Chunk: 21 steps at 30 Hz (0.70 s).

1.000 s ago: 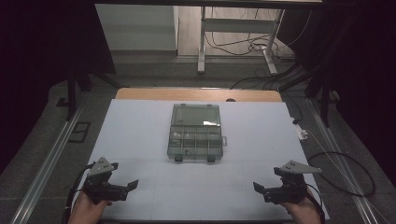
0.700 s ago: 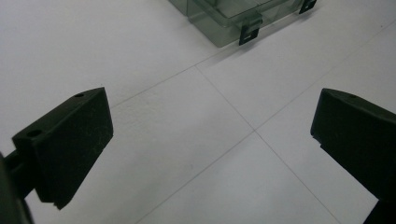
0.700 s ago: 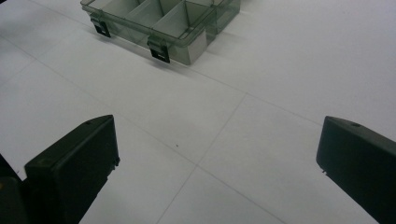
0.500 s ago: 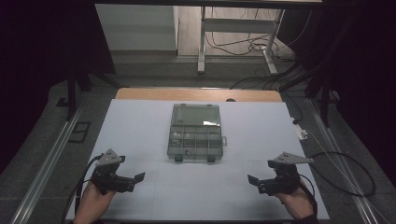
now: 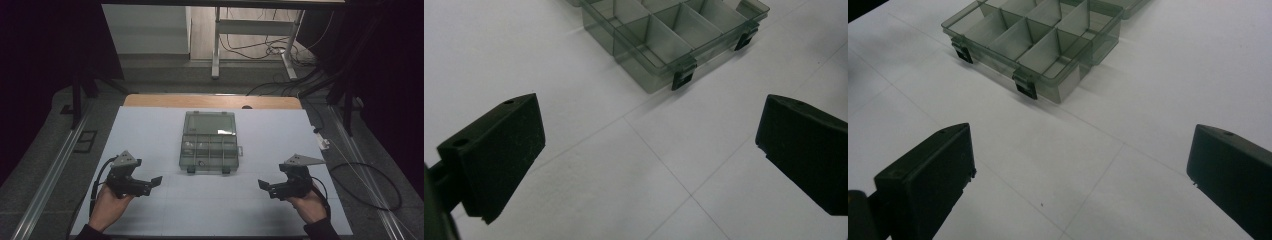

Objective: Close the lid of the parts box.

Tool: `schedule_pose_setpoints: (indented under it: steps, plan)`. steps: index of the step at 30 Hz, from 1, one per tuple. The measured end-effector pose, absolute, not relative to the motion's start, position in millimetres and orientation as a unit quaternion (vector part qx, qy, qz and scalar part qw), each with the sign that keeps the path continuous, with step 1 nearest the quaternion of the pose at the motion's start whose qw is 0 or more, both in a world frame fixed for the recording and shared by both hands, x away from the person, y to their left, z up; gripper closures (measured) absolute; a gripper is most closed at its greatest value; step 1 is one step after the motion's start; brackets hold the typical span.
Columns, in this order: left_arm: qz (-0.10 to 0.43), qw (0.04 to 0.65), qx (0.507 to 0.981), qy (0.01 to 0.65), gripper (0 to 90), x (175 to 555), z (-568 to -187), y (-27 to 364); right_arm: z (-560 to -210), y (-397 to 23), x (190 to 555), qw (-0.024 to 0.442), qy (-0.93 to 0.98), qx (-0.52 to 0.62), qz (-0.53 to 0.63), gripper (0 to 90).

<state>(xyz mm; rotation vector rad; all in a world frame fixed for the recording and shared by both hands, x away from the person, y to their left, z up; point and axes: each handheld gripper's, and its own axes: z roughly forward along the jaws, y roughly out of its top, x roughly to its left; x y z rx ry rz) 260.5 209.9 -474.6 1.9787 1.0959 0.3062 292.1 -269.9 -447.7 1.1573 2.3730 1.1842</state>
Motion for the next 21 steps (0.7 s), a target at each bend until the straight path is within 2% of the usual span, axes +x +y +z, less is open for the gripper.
schedule_pose_setpoints:
  steps: [21]
  plan:
    - [0.123, 0.415, 0.802, 0.412, 0.0, 303, -471, 196, -443, -244, 334, 0.127, 0.812, 0.390, 0.415, 0.0]
